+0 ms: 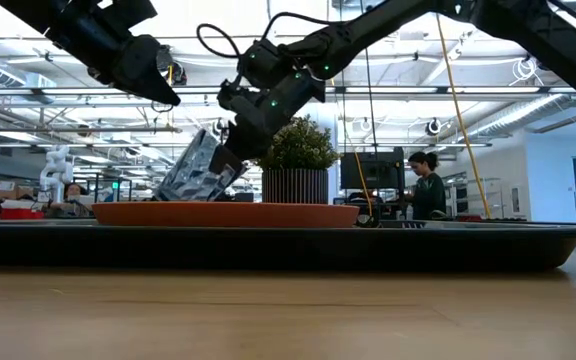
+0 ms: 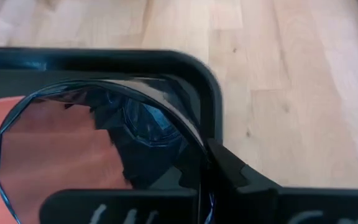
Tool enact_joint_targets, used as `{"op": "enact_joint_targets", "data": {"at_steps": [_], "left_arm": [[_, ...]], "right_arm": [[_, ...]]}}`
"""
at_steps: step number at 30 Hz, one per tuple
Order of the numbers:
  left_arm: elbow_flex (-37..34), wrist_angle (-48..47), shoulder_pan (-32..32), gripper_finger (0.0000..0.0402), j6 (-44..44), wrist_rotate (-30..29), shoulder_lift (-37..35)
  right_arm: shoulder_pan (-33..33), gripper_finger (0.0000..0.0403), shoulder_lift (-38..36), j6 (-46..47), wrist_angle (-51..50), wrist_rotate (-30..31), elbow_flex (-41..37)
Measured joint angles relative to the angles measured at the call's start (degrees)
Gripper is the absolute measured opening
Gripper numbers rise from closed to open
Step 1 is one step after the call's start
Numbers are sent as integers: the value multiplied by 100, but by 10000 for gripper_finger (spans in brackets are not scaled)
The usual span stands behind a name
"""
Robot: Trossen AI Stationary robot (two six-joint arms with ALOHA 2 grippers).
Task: Pick and place plate/cup/fork/spoon on tray
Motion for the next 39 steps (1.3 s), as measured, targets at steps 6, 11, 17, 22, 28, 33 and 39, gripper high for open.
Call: {"op": "enact_joint_targets", "data": {"at_steps": [6, 11, 17, 22, 28, 33, 39], "left_arm": [[0, 0, 0, 172, -3, 2, 0], [0, 0, 0, 172, -11, 6, 0], [2, 8, 0, 172, -36, 36, -2], [7, 30, 0, 172, -29, 79, -2], [7, 36, 0, 172, -27, 79, -2], [7, 41, 0, 172, -23, 81, -2], [7, 46, 0, 172, -22, 86, -2]], "right_arm": [[-72, 0, -19, 20, -676, 35, 4], [-109, 0, -88, -38, -1201, 144, 13], [-107, 0, -347, -103, -1805, 287, 4], [-110, 0, -730, -28, -2131, 595, 7], [-184, 0, -793, 6, -3284, 747, 7], [-203, 0, -798, -55, -4174, 1222, 7], [-201, 0, -799, -44, -4356, 1216, -15]]}}
